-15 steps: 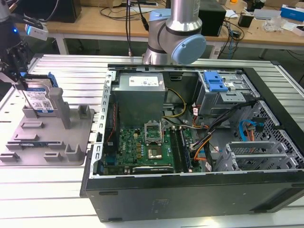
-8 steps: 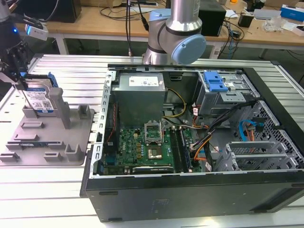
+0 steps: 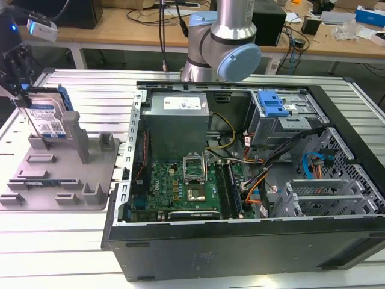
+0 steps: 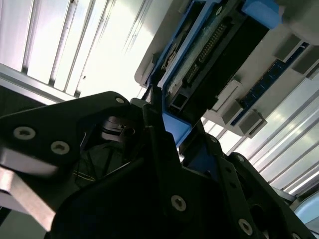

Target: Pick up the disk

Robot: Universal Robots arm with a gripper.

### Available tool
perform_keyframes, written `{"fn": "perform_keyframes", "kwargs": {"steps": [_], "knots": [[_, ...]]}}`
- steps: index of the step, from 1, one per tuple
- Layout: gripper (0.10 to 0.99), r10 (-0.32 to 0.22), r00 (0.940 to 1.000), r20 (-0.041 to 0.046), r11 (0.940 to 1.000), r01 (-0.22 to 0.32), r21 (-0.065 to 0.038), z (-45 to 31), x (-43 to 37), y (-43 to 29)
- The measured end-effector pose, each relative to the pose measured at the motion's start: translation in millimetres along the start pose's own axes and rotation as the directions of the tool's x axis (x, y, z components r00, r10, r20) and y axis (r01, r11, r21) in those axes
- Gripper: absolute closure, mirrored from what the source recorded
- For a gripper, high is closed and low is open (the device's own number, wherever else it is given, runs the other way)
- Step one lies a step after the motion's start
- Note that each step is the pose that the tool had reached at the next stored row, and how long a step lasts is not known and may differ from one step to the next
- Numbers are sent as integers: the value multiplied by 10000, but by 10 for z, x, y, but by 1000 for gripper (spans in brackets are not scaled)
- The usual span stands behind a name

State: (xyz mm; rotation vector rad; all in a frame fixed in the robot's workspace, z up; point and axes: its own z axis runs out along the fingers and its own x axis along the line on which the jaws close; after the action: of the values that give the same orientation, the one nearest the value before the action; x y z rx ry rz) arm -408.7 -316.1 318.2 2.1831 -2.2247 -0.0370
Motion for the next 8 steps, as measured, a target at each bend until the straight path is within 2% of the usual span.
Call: {"fn": "perform_keyframes", "kwargs": {"steps": [2, 5, 8], "knots": [[718, -2, 10000, 0, 10000, 2, 0, -92, 0, 3], [718, -4, 10000, 1, 10000, 4, 0, -334, 0, 11], [718, -7, 10000, 0, 10000, 7, 0, -487, 0, 17]]}}
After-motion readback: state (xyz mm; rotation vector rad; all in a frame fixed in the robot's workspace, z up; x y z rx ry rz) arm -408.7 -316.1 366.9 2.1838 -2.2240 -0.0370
